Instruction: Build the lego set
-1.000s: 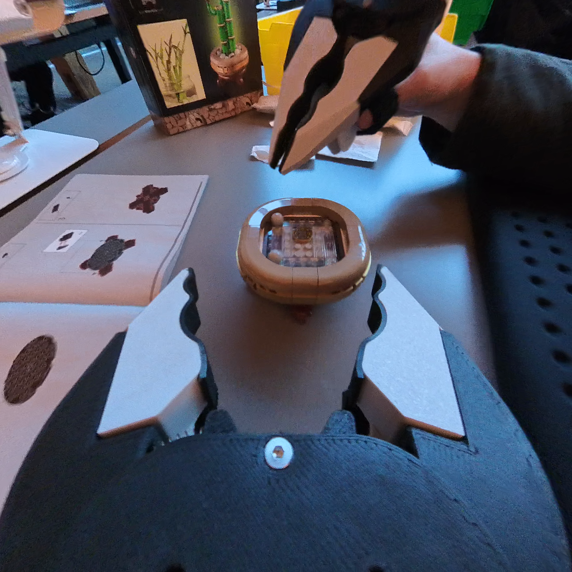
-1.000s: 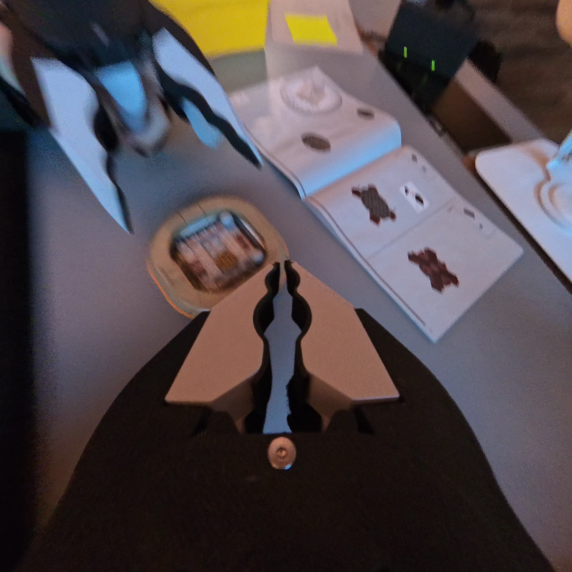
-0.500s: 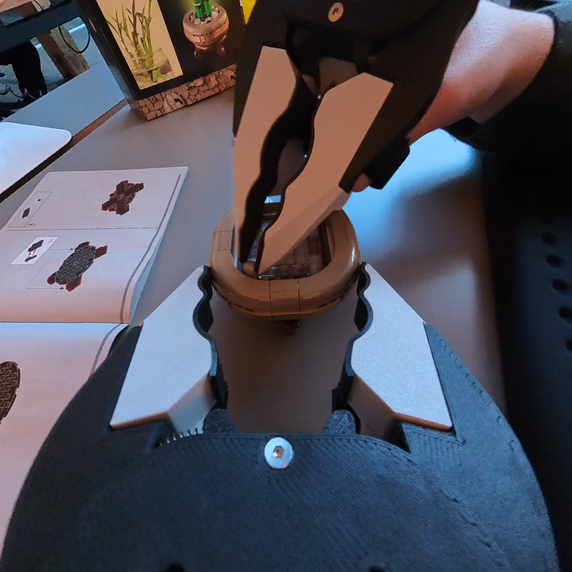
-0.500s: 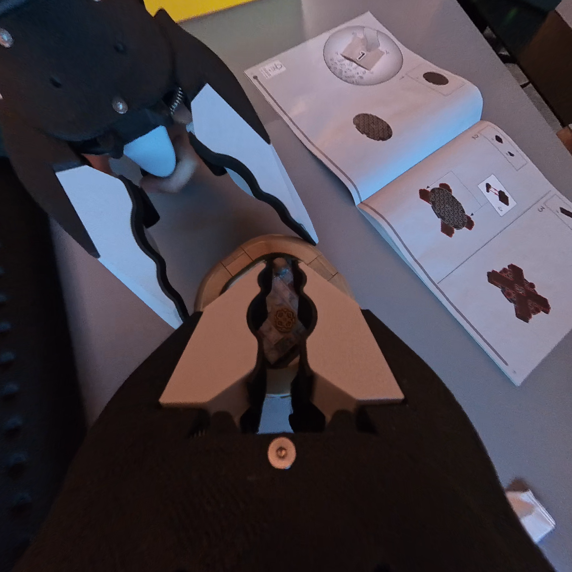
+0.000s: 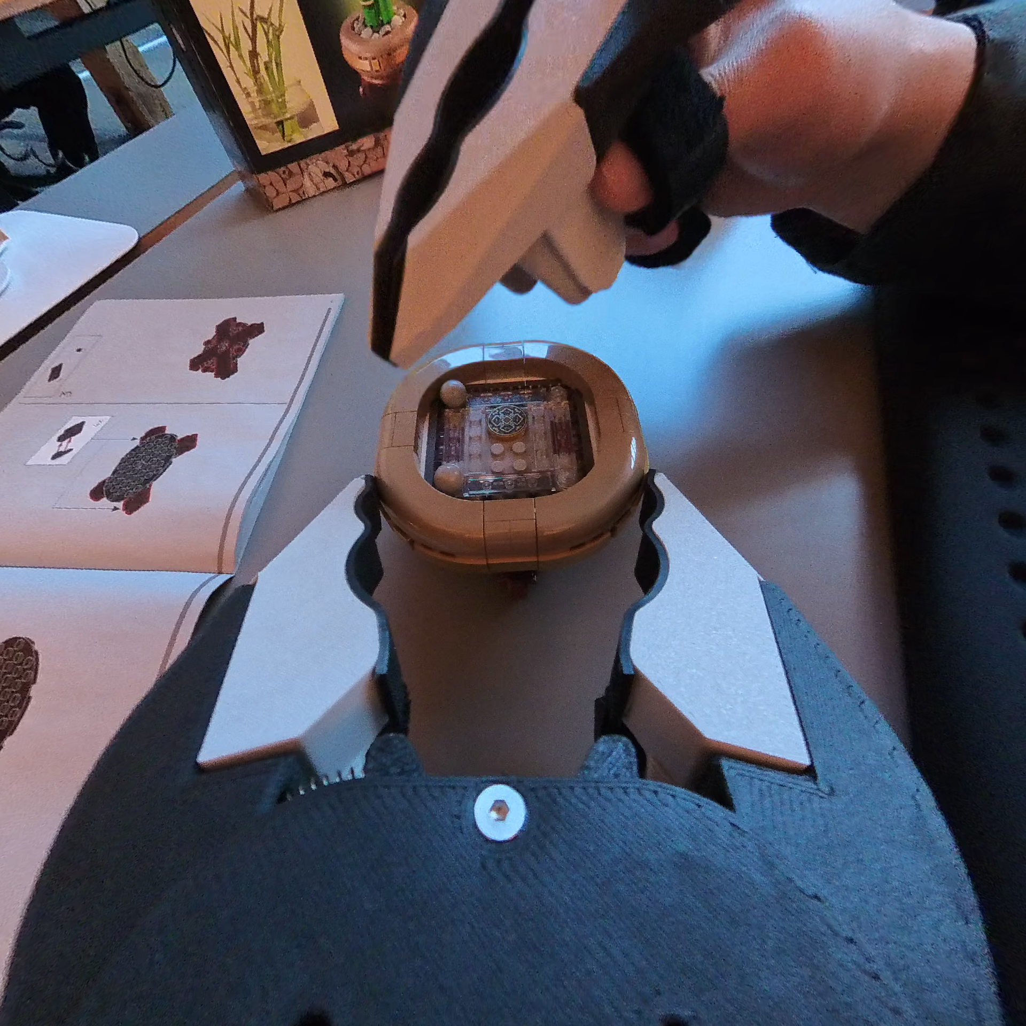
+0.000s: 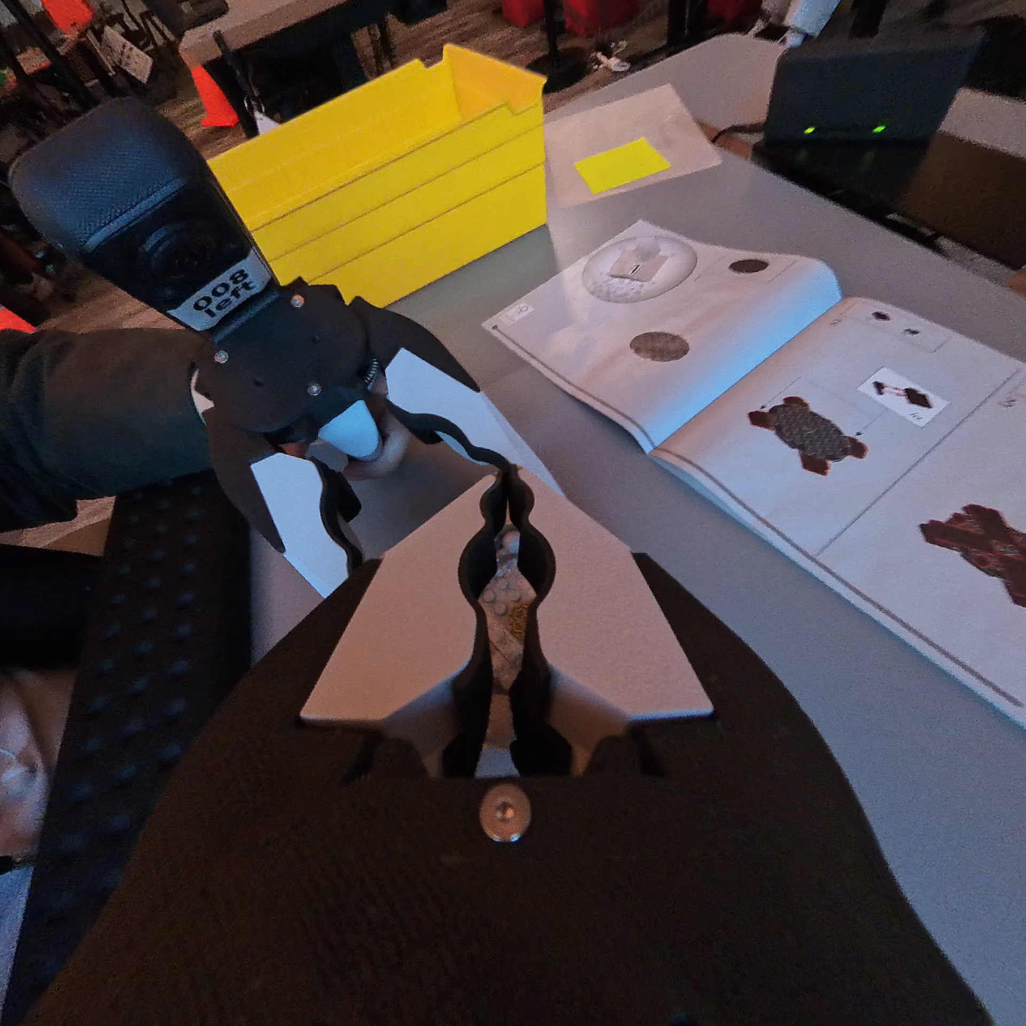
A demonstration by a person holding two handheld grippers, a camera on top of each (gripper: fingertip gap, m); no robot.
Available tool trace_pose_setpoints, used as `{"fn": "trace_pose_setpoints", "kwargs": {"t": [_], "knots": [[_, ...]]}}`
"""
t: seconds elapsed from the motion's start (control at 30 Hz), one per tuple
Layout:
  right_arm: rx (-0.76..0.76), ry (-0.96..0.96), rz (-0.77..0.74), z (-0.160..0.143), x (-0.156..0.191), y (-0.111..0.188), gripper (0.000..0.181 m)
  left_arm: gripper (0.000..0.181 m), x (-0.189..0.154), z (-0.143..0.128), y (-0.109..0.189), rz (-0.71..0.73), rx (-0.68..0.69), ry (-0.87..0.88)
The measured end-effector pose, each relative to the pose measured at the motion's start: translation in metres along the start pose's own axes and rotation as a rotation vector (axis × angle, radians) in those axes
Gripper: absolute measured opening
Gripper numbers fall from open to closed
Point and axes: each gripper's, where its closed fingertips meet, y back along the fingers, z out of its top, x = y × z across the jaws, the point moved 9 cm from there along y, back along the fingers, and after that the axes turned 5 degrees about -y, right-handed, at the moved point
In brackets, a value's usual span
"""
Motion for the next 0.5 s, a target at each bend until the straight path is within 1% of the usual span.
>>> {"fn": "trace_pose_setpoints", "kwargs": {"t": [0.03, 0.13, 0.2, 0.3, 0.37, 0.4, 0.5], "knots": [[0.004, 0.02, 0.001, 0.0, -0.001, 0.003, 0.0, 0.094, 0.0, 0.0, 0.0, 0.001, 0.0, -0.002], [0.135, 0.05, 0.005, -0.014, 0.001, -0.001, 0.0, 0.094, 0.0, 0.0, 0.0, 0.002, 0.0, -0.002], [0.191, 0.085, -0.05, -0.021, 0.003, -0.01, 0.017, 0.094, 0.0, 0.0, 0.0, 0.002, 0.002, -0.001], [0.255, 0.177, -0.13, -0.019, 0.006, -0.017, 0.016, 0.094, 0.0, 0.0, 0.0, 0.002, 0.007, -0.002], [0.27, 0.197, -0.138, -0.018, 0.008, -0.021, 0.013, 0.094, 0.0, 0.001, 0.0, 0.003, 0.01, -0.001], [0.28, 0.202, -0.134, -0.018, 0.009, -0.023, 0.008, 0.094, 0.0, 0.001, 0.0, 0.003, 0.012, -0.001], [0.287, 0.205, -0.14, -0.017, 0.01, -0.023, 0.007, 0.094, -0.001, 0.001, 0.0, 0.003, 0.014, -0.001]]}}
